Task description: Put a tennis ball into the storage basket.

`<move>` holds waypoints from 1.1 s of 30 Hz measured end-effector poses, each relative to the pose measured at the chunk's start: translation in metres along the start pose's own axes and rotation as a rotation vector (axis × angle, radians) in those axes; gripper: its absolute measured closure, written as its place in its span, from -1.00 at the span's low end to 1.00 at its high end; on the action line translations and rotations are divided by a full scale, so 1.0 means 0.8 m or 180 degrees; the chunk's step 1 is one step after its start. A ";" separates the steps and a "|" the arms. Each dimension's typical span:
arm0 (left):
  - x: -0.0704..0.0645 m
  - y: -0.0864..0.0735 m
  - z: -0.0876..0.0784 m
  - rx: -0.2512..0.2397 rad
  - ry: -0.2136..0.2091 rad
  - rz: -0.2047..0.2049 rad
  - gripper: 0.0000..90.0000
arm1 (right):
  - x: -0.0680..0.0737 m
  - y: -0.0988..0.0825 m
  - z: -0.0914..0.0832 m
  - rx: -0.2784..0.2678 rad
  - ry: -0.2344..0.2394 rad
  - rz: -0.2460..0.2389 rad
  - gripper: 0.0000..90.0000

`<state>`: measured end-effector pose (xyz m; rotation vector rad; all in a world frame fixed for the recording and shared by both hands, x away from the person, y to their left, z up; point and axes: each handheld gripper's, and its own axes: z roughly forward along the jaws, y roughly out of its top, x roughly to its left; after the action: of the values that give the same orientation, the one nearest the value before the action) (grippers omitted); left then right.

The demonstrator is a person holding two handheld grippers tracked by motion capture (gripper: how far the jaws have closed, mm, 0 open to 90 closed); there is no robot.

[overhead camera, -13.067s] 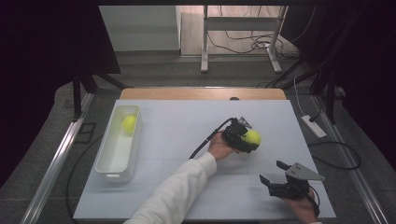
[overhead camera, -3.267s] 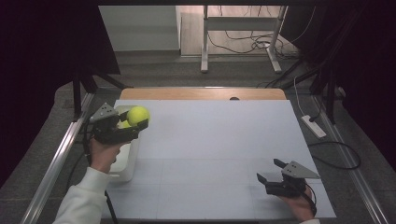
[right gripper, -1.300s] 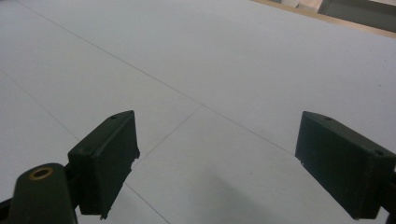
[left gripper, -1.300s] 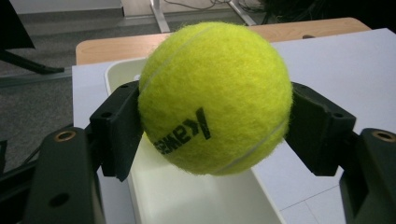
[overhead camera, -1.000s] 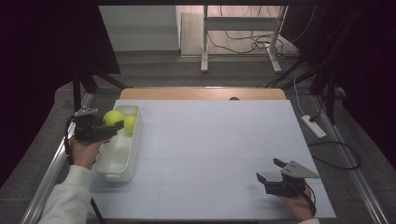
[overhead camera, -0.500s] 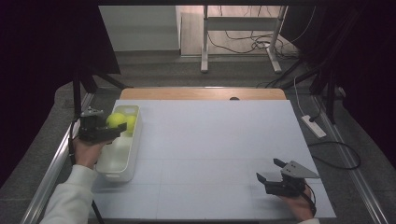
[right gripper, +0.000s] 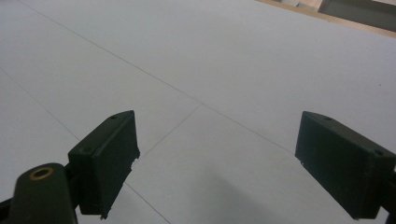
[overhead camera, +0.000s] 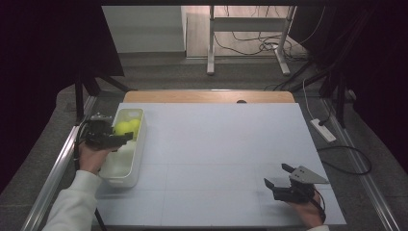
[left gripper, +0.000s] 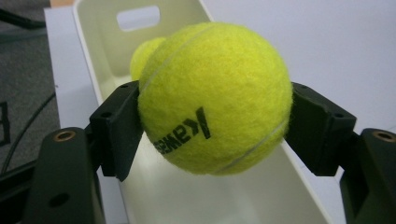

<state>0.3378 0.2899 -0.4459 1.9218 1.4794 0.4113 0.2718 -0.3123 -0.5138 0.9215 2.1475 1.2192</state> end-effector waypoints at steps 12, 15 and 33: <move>-0.002 -0.002 0.003 0.0131 -0.0028 0.0017 -0.42 | 0.000 0.000 0.000 -0.0001 -0.0003 -0.0002 -0.71; -0.002 -0.002 0.003 0.0125 -0.0023 0.0017 -0.42 | 0.000 0.000 0.000 -0.0001 -0.0005 -0.0001 -0.71; -0.005 0.002 -0.016 -0.0258 -0.0024 -0.0057 -0.78 | 0.000 0.000 0.000 0.0002 -0.0004 -0.0001 -0.71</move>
<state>0.3299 0.2901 -0.4345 1.8435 1.4522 0.4487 0.2717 -0.3119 -0.5140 0.9217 2.1471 1.2175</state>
